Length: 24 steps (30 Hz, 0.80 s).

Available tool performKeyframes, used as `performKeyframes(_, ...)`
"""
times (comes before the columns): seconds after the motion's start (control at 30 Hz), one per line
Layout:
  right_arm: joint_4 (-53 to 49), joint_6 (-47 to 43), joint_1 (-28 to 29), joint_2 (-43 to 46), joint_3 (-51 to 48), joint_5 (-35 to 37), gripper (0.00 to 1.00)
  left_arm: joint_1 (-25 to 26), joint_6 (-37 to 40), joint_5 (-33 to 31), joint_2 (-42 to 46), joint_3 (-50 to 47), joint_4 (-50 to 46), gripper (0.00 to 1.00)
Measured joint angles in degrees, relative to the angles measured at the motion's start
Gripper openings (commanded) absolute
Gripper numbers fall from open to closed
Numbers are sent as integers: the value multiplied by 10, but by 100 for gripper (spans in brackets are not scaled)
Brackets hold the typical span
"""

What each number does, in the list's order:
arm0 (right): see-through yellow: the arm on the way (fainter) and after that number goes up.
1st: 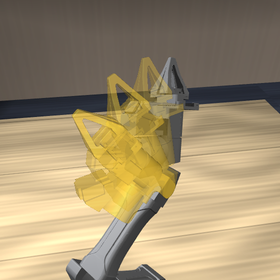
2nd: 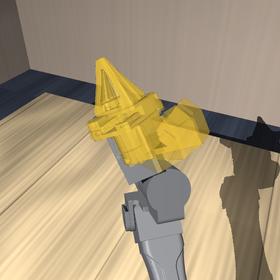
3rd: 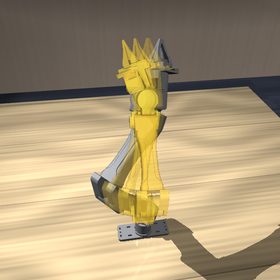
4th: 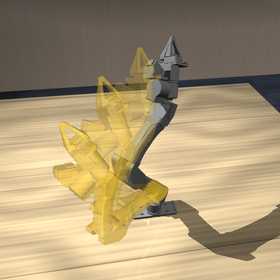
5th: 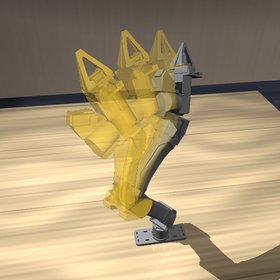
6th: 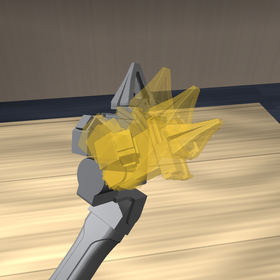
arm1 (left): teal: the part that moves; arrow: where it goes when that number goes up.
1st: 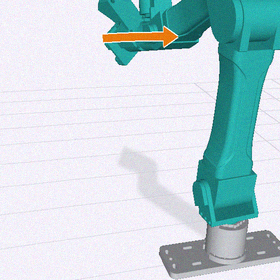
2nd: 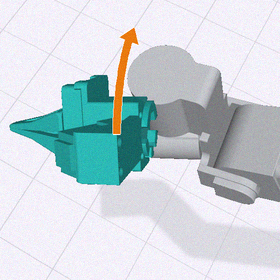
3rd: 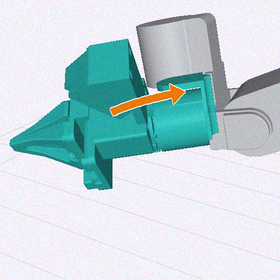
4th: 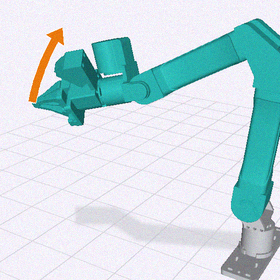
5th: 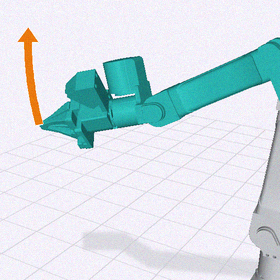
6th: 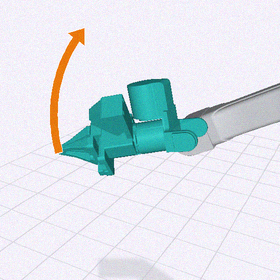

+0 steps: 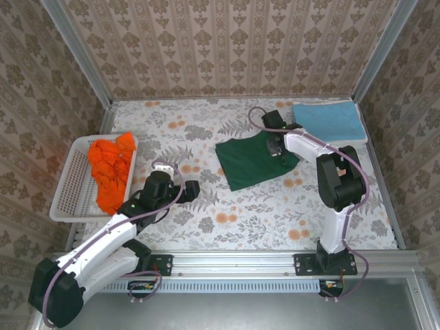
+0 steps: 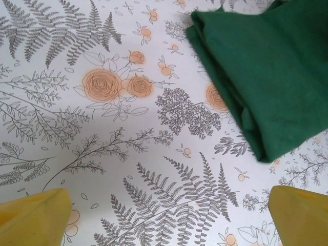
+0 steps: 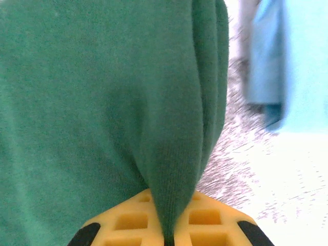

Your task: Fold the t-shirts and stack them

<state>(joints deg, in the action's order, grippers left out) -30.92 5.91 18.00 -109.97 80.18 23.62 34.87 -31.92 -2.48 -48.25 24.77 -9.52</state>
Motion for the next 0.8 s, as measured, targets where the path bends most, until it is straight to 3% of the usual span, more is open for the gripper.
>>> performKeyframes(0.8,42,-164,-93,58,110,70,0,7,-9,-14,-61,-7,15,100)
